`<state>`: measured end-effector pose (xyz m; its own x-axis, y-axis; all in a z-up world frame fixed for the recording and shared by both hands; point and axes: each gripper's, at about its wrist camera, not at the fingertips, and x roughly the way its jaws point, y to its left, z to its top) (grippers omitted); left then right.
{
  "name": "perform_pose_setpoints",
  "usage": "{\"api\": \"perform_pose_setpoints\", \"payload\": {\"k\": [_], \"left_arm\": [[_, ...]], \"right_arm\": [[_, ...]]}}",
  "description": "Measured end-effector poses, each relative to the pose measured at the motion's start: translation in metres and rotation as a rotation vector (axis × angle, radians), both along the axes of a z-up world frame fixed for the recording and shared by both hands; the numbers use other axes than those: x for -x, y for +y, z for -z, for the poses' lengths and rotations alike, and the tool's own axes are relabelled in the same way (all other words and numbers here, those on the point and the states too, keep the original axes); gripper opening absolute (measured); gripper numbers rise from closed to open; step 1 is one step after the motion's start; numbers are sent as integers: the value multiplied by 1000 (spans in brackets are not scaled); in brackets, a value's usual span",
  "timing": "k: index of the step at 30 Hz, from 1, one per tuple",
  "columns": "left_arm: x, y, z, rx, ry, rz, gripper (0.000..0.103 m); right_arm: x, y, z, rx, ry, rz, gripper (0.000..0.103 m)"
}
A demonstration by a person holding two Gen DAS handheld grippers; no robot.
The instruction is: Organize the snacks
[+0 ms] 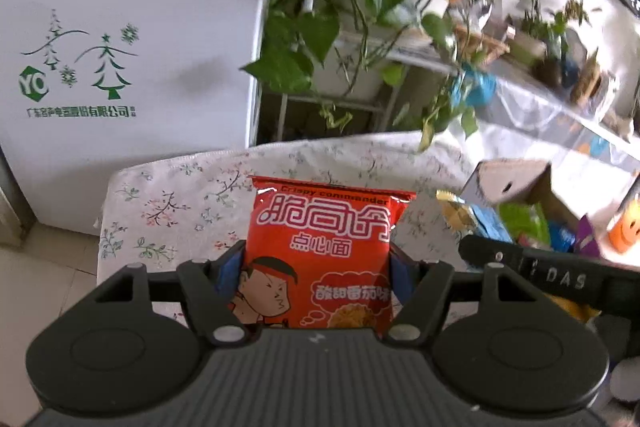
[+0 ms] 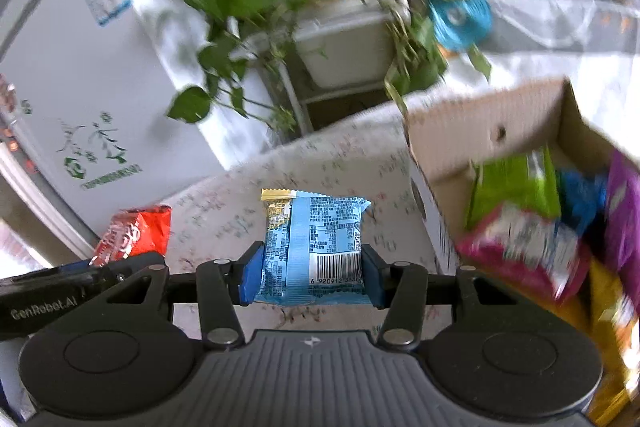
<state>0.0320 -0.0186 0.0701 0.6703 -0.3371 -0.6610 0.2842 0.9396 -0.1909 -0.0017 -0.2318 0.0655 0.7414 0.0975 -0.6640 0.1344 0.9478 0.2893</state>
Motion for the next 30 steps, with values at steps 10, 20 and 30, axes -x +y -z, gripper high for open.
{"api": "perform_pose_setpoints", "payload": {"k": [10,20,30], "left_arm": [[12,-12,-21,68,-43,-47,70],[18,-41,-36,109,-73,-57,70],[23,-65,-38,109,-84,-24,70]], "right_arm": [[11,-19,-48,74,-99,-166,57],[9,-55,-58,-20,-160,-26,57],[18,-97,-71,-38,-210,80,56]]}}
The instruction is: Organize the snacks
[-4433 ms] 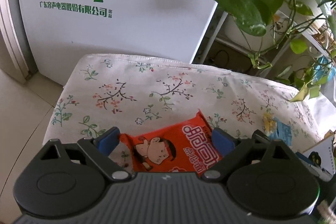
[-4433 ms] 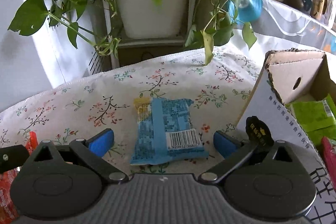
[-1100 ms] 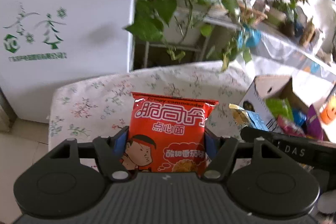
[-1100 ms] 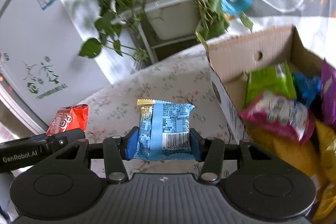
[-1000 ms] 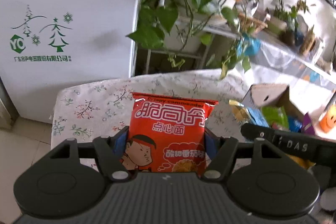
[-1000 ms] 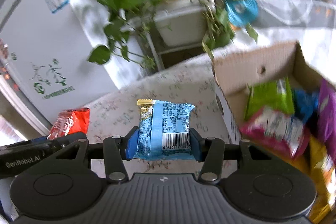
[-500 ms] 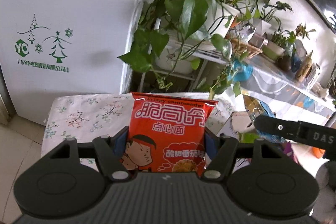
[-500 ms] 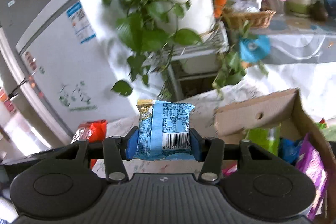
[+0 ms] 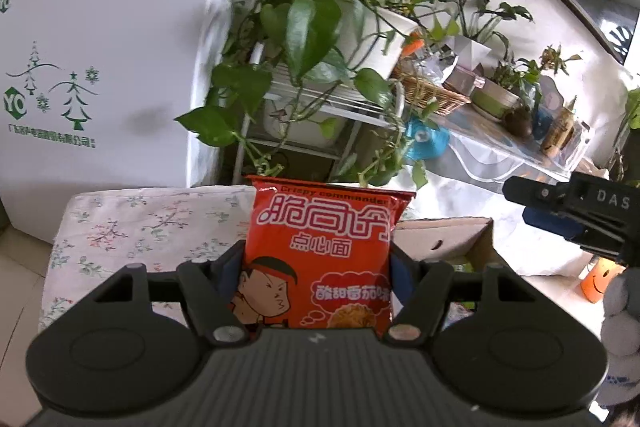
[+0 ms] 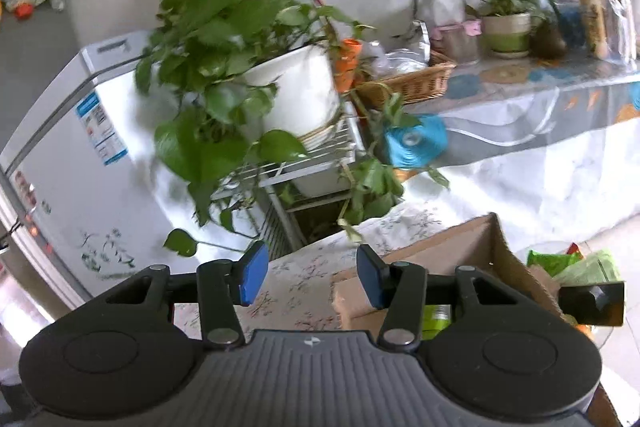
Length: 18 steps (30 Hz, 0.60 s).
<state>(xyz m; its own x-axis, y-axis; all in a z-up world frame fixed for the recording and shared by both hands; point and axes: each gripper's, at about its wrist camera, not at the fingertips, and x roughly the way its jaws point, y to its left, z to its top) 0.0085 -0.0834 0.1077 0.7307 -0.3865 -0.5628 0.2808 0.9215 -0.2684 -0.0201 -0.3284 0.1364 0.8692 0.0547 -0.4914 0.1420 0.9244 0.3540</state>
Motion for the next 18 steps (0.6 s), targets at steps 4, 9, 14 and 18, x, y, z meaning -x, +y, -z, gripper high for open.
{"api": "perform_pose_setpoints", "payload": {"k": [4,9,14,18], "left_arm": [[0,-13,2,-1,5,25,70],[-2,-20,7,18,31,24,70],[-7,-2,4,32,28,-62,70],[-6,15,-1,49,19,-88,70]], "right_arm": [[4,-18,4,-57,33,46,55],[6,-27,9,-110,65,50,56],[-5,2,33,-184,194,-114,57],[-15,41,50,-76,280,-257,64]]}}
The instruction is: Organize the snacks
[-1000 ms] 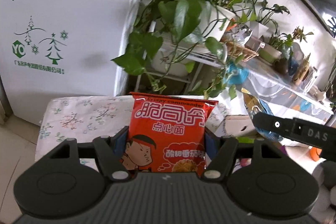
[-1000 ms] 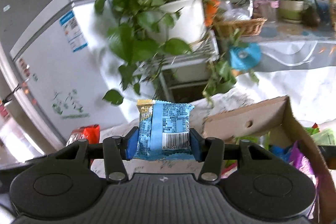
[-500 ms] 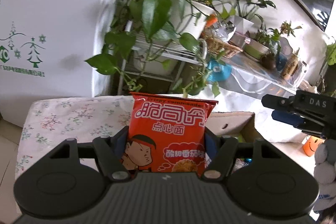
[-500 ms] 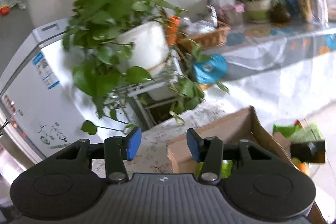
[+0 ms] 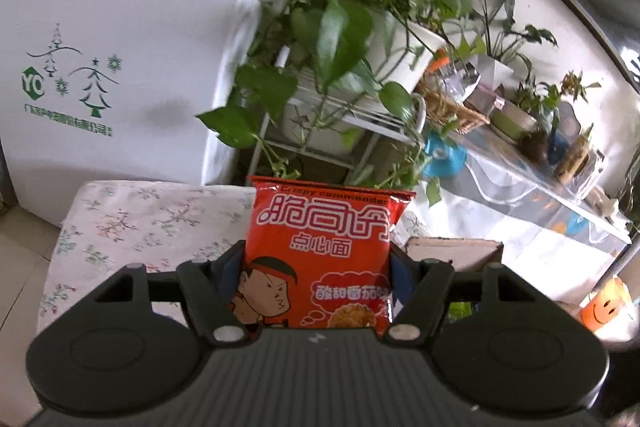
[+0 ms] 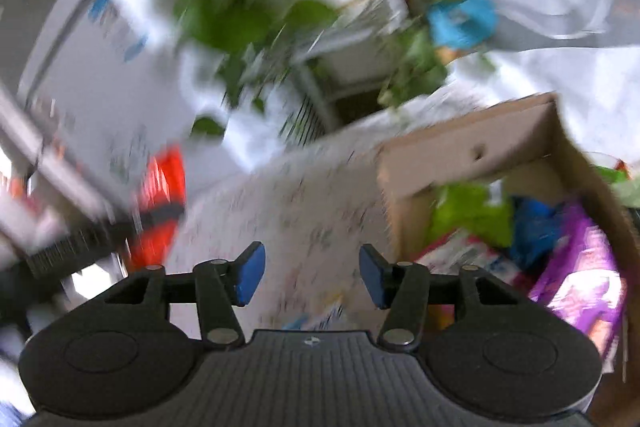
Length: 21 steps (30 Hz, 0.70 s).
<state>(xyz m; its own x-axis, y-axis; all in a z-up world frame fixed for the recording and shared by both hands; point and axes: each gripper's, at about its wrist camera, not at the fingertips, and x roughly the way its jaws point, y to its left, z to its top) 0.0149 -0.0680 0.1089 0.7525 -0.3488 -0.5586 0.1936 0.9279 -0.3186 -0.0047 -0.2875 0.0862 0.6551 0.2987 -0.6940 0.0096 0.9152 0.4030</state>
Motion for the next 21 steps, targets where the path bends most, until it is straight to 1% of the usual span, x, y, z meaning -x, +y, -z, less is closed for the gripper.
{"api": "perform_pose_setpoints", "payload": {"k": [3,8,11,16,21], "left_arm": [[2,10,-3,7,-1,1,70],[5,30,-7,24,-9,-15,70],[8,42,-7,32,-9,-16,70],[11,57,-6,36,-3,-21,70],[11,64,-4,42,8,-25,69]], "right_arm": [[-9,23,19,66,73,-99,66],[-13,57,44,255,118,-260,71],[-15,68,57,314,145,-325,74],[-26,73,73,365,189,-337,78],[-32,84,80,428,196,-349,84]]}}
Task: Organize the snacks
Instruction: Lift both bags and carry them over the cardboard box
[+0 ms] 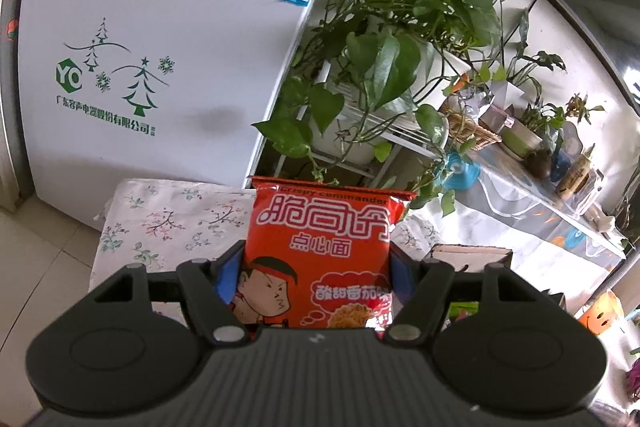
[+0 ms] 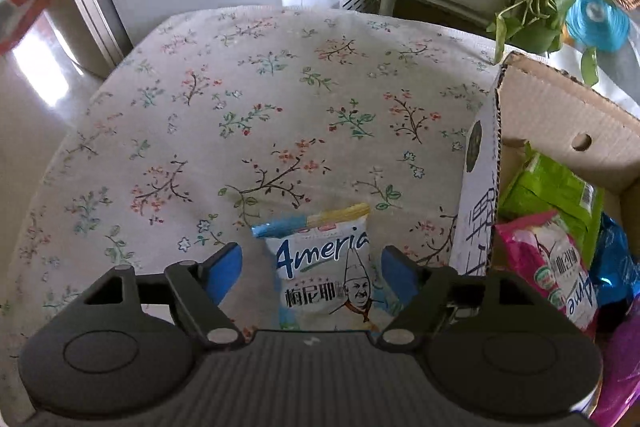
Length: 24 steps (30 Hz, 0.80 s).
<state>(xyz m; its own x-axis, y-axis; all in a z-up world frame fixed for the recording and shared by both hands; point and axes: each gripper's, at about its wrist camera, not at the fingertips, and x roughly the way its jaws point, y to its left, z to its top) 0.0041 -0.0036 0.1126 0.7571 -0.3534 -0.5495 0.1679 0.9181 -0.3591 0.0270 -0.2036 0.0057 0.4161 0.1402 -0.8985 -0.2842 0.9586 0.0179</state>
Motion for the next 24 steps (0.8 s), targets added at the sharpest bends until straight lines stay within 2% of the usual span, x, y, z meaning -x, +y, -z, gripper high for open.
{"api": "perform_pose_setpoints", "payload": {"k": [5,6,7,10,14,18,20,23,24], "left_arm": [[1,0,-1,8,-9,2,68],[1,0,-1,9,-11,2,68],[1,0,-1,7,-12,0,68],[2,0,0,4,-14,-6,68],[2,2,0,3,-10,-6,68],[0,5,1,5,0,-10,68],[-4,5,7,-10,25,2,69],[-12,2,28,-77,116,19,71],[-14,1,36,-92,143,23,74]], "right_arm": [[1,16,9,102,11,-56,83],[3,20,10,101,18,-77,73],[3,21,11,67,45,-93,69],[8,27,7,-39,78,-145,69],[11,30,1,-51,48,-160,75],[9,32,6,-69,67,-155,85],[9,39,11,-38,67,-170,86],[14,47,16,26,41,-187,85],[14,46,14,15,42,-175,79]]}}
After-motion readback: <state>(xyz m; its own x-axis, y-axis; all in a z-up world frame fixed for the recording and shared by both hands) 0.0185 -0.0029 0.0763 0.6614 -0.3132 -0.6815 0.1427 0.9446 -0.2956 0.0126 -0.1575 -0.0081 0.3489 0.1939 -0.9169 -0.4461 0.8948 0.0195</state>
